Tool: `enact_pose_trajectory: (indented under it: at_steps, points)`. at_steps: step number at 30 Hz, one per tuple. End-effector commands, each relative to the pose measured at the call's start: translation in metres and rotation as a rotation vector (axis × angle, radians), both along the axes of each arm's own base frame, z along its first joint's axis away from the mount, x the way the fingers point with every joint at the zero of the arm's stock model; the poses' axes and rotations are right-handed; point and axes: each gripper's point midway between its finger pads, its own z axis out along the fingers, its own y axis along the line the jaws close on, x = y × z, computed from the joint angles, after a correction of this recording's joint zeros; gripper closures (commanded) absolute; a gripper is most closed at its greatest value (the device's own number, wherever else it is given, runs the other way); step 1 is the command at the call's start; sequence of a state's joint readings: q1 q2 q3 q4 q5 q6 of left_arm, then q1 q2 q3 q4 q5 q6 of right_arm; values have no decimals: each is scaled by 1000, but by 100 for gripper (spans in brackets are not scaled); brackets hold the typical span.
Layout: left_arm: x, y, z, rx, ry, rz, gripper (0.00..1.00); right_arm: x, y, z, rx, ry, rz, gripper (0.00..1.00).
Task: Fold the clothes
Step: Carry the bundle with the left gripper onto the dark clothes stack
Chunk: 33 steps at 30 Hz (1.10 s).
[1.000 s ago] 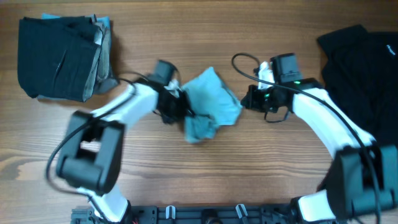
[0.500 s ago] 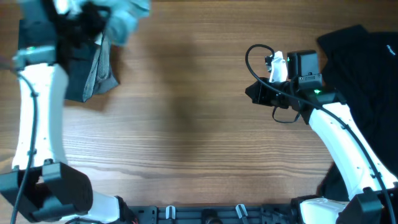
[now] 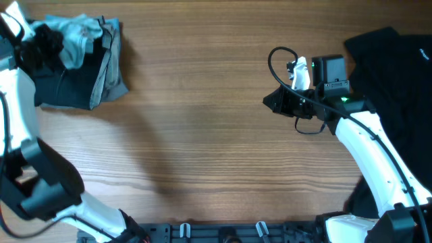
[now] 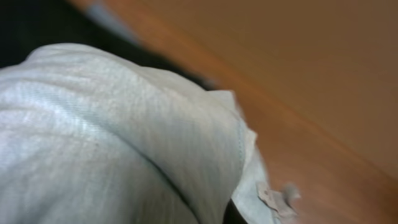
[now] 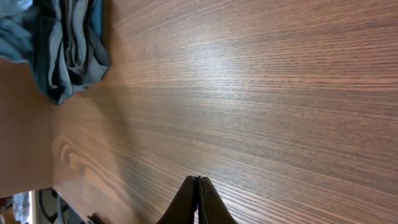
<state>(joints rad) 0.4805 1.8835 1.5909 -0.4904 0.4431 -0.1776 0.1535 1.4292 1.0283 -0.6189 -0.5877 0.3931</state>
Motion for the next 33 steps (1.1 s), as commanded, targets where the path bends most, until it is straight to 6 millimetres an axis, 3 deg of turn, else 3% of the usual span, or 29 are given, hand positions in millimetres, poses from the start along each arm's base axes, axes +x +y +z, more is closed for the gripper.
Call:
enact_pose_trajectory:
  at_steps: [1, 4, 10, 13, 17, 22, 24, 28, 29, 30, 31, 33]
  points:
    - [4, 7, -11, -45, -25, -55, 96, -1, 6, 13, 42, -13, 17, 96]
    - [11, 2, 20, -93, -117, -79, 96, -1, 6, 13, 49, 1, 2, 96]
    - [34, -6, 113, -64, -348, -136, 96, -1, 6, 12, 50, 6, -1, 95]
    - [43, -9, 129, -20, -417, -155, 96, -1, 6, 12, 51, 8, -2, 96]
    - [60, -12, 112, 6, -410, -147, 96, -2, 6, 12, 58, 25, -15, 96]
    - [76, -16, 54, -48, -313, -160, 96, -8, 5, 8, 52, 56, -16, 96]
    - [71, -15, 29, -93, -233, -145, 96, -10, 5, 7, 50, 71, -17, 96]
    - [52, -12, 18, -128, -144, -128, 94, -12, 4, 6, 48, 80, -17, 96]
    - [47, -10, 18, -133, -126, -116, 85, -12, 4, 6, 49, 80, -17, 96]
    - [43, -7, 15, -135, -104, -98, 69, -12, 4, 6, 49, 79, -17, 96]
    - [37, -3, 12, -134, -74, -73, 61, -12, 4, 6, 49, 80, -18, 96]
    - [18, 5, 2, -144, 12, -16, 56, -12, 4, 6, 48, 79, -17, 96]
